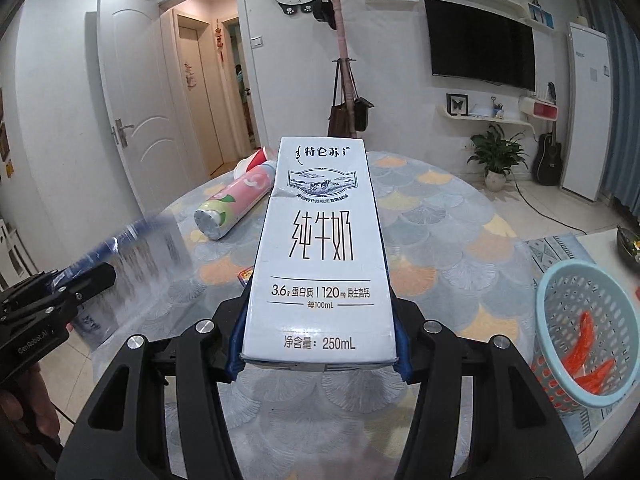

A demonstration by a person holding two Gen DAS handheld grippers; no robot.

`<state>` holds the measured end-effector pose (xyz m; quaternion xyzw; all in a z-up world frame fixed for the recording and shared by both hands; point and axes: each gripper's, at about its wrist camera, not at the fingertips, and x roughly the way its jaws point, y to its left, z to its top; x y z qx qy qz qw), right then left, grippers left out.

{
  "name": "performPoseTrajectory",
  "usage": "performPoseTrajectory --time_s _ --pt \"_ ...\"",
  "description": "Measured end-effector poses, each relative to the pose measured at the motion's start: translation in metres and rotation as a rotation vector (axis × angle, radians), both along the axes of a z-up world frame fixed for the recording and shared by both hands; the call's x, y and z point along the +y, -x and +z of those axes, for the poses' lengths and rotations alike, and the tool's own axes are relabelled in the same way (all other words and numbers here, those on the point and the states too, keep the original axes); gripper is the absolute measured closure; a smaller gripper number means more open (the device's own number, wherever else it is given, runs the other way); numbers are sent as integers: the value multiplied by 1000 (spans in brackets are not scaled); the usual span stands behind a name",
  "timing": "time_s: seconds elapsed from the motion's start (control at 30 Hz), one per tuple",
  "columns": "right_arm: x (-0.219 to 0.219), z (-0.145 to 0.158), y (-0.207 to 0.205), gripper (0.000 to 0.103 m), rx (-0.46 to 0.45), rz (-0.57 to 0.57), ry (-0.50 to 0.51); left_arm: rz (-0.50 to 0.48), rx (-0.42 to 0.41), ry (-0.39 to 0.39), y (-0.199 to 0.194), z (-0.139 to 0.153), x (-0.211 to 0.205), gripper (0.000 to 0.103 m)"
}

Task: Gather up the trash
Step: 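Lift both cartons off the table and turn toward the basket, then carry both cartons over the blue basket and open both tools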

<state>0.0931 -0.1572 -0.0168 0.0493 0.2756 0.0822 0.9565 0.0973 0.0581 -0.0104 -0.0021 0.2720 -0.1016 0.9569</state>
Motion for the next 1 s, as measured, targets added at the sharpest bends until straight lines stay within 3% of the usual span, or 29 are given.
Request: performPoseTrajectory --time_s 1.0 --pt "-57 7 24 51 -65 -112 -70 -92 -114 -15 9 41 -64 67"
